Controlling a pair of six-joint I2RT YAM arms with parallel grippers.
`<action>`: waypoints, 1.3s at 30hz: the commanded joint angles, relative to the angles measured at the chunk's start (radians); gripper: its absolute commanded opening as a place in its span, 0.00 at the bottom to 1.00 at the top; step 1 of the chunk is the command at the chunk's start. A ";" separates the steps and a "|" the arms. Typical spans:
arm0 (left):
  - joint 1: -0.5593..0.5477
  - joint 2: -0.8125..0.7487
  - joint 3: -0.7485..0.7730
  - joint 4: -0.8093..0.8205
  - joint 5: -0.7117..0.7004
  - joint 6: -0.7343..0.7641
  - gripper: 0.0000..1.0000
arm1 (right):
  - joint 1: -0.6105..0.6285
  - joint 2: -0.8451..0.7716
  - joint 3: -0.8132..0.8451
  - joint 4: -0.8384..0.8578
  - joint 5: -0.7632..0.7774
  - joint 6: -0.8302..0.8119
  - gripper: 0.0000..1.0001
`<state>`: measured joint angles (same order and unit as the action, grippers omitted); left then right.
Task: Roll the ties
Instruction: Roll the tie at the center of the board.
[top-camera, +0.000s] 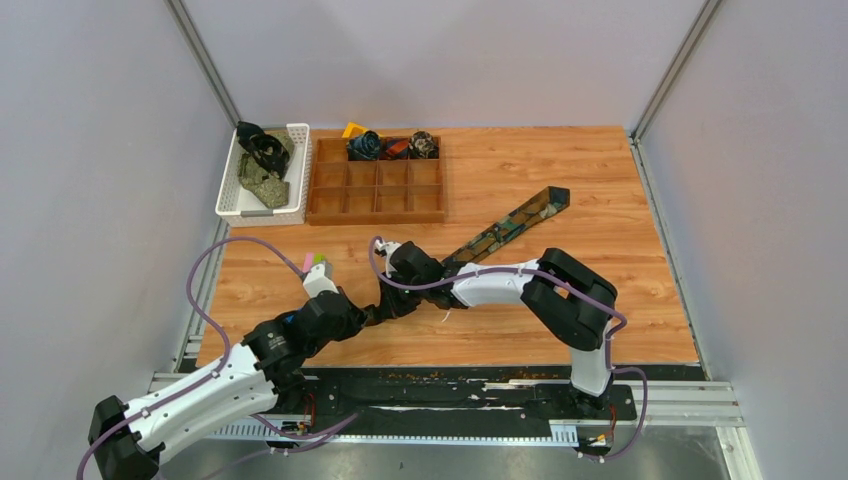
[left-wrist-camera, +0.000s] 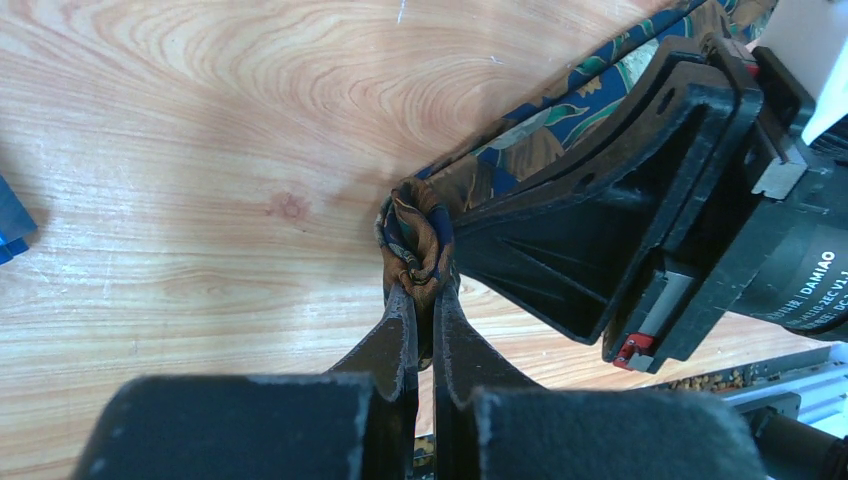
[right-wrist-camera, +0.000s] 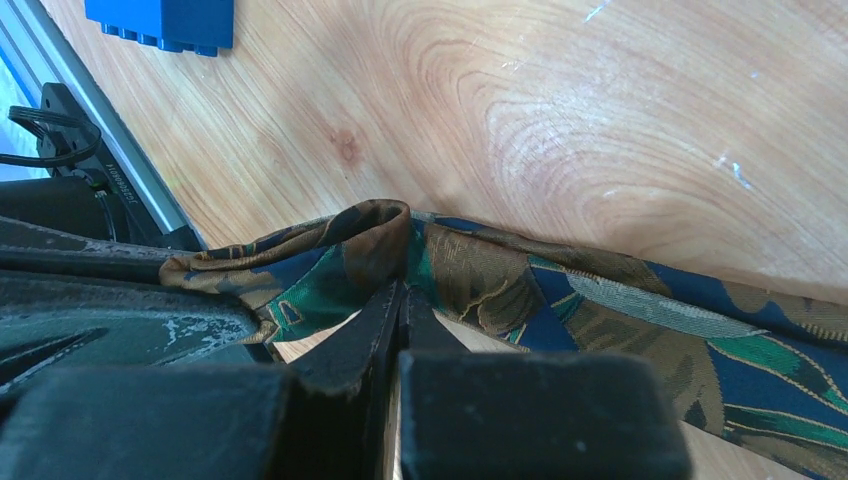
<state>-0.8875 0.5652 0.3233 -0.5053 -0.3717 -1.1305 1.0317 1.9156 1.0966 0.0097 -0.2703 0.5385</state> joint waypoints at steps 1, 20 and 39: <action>0.001 0.006 0.047 0.025 -0.011 0.021 0.00 | 0.011 0.022 0.049 0.000 0.009 0.016 0.00; 0.002 0.005 0.024 -0.014 -0.012 0.020 0.00 | 0.010 -0.050 0.121 -0.134 0.113 -0.042 0.00; 0.002 0.008 0.020 -0.012 0.011 0.018 0.00 | 0.023 0.031 0.143 -0.093 0.046 -0.041 0.00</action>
<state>-0.8875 0.5758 0.3347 -0.5350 -0.3584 -1.1130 1.0405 1.9472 1.2266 -0.1226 -0.1963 0.5106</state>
